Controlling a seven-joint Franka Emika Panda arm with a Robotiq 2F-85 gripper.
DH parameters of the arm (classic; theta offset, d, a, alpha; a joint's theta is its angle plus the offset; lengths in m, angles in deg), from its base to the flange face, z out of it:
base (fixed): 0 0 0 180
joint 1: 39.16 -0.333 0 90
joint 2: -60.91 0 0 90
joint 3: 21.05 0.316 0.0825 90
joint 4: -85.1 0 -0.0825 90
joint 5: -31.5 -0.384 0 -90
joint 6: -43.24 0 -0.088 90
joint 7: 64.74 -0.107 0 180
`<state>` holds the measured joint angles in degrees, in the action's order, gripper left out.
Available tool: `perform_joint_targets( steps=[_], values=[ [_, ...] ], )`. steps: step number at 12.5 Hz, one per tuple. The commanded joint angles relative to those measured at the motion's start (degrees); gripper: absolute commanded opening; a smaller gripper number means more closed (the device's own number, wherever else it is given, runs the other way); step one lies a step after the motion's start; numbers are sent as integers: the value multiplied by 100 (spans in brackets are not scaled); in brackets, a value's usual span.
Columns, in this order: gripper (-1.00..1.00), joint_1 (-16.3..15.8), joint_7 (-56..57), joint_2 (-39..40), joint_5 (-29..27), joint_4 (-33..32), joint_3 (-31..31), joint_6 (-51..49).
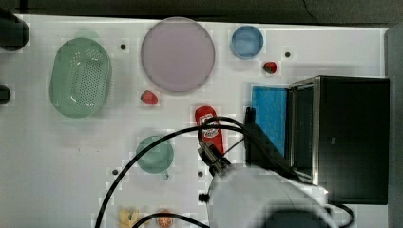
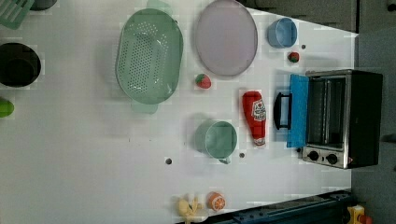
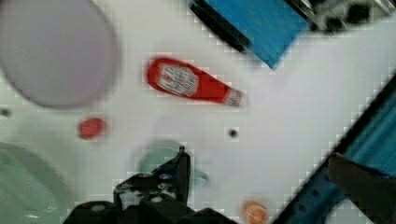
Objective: Pick Ketchup from the table and place in oven.
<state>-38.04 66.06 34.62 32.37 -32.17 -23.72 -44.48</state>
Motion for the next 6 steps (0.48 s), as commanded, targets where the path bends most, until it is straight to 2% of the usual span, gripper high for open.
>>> perform_joint_targets(
  steps=[1,6],
  values=[
    [100,27,165,580,-18,-212,9,334],
    [100,30,2626,1416,-18,-819,-67,1683]
  ],
)
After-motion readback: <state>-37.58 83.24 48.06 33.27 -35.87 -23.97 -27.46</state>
